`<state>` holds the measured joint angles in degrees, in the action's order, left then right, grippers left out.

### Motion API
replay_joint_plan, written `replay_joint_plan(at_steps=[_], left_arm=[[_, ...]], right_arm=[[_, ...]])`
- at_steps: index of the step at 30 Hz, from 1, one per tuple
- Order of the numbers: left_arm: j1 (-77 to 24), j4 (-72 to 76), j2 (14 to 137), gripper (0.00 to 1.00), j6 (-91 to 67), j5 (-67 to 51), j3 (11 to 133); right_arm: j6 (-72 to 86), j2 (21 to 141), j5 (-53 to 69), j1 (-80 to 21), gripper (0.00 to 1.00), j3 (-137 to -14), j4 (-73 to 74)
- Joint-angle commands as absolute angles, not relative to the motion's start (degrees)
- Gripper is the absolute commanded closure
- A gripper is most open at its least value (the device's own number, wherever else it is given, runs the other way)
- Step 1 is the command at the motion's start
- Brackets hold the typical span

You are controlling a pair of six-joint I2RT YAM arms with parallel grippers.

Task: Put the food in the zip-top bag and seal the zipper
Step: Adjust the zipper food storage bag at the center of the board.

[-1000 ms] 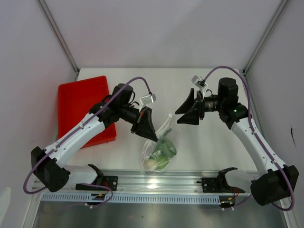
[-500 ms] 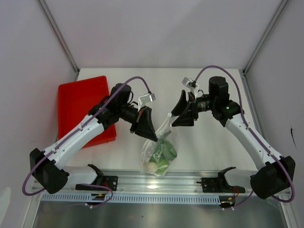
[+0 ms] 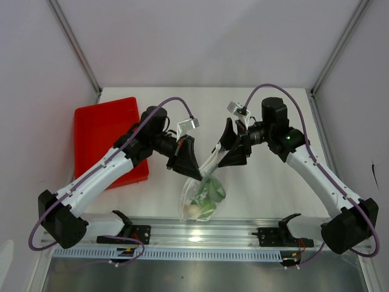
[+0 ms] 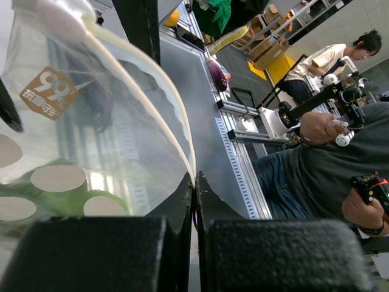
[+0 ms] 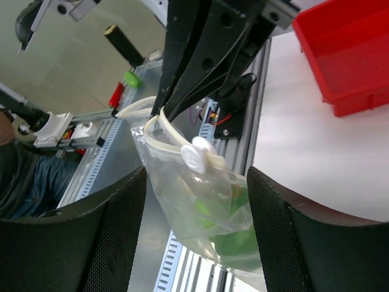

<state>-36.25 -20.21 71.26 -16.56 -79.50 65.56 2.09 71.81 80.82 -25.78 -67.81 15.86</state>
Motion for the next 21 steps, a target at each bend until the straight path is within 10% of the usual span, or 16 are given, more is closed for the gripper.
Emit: replay_joint_plan(at_steps=[1,7,11,17,21], left_arm=[[-36.3,-15.73,69.52,0.99,-18.54,-82.18,66.01],[-36.39,-14.86,69.78,0.99,-18.98,-81.91,65.66],[-36.21,-14.68,69.7,0.99,-18.9,-81.74,64.87],[-36.04,-14.68,69.61,0.99,-18.46,-81.39,63.72],[-35.77,-14.59,69.43,0.99,-18.37,-81.56,63.37]], right_arm=[[0.26,72.16,83.76,-27.42,0.32,-67.5,16.52],[0.26,72.42,84.99,-29.53,0.53,-67.5,16.52],[-2.36,73.12,85.17,-29.45,0.9,-67.15,19.06],[-3.87,72.07,85.43,-27.86,0.91,-65.92,21.09],[-5.26,71.1,86.92,-25.06,0.71,-65.21,22.67]])
